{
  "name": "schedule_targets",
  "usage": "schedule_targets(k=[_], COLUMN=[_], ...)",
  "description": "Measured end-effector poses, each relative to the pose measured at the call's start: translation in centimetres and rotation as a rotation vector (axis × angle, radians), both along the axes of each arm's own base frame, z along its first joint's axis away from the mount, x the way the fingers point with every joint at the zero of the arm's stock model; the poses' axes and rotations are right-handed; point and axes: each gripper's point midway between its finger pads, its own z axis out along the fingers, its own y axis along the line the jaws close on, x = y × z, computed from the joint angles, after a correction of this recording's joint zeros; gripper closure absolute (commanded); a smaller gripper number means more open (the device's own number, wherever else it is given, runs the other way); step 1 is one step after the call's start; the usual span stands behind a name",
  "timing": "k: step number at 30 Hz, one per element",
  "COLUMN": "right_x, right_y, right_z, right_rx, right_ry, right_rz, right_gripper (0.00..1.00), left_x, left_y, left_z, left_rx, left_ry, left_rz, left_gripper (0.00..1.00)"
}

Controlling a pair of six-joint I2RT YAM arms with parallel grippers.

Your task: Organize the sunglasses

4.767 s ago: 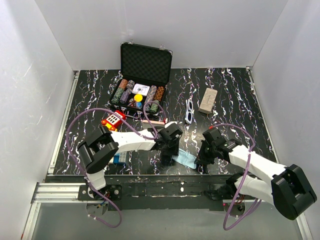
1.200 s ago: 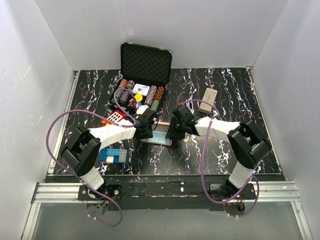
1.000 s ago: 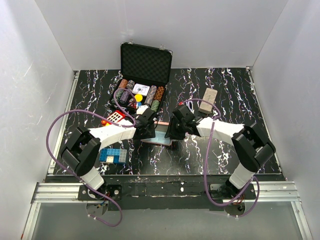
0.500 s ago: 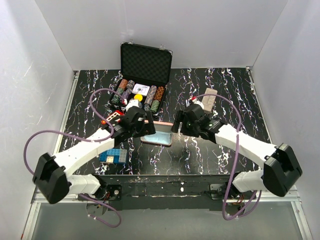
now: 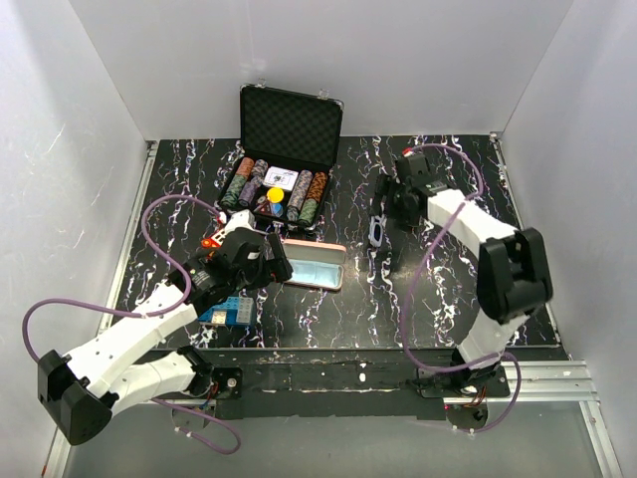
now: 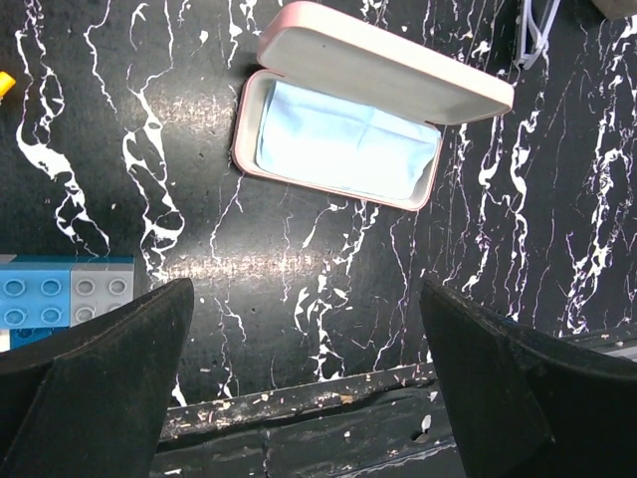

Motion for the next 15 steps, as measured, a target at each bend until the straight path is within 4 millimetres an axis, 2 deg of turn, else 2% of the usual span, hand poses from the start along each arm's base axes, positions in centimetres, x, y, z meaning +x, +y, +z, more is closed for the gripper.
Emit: schedule_targets(k=[4, 7, 15], right_x=[3.4, 4.5, 4.3], right_y=[1.2, 1.5, 0.7], right_z=[-1.1, -2.1, -5.4], right_rx=[-0.007, -0.02, -0.082], right_ry=[0.029, 0.05, 0.131], right_rz=[0.026, 0.025, -0.009], right_gripper=[0.19, 0.21, 0.25], left_x=[-0.4, -0.6, -0.9], left_y=[0.3, 0.5, 0.7], left_z=[-0.3, -0.6, -0.8], left_rx=[0.001, 0.006, 0.012], left_ry=[0.02, 0.033, 0.047], left_rz=[0.013, 0.022, 0.029], left_gripper=[0.02, 0.02, 0.02])
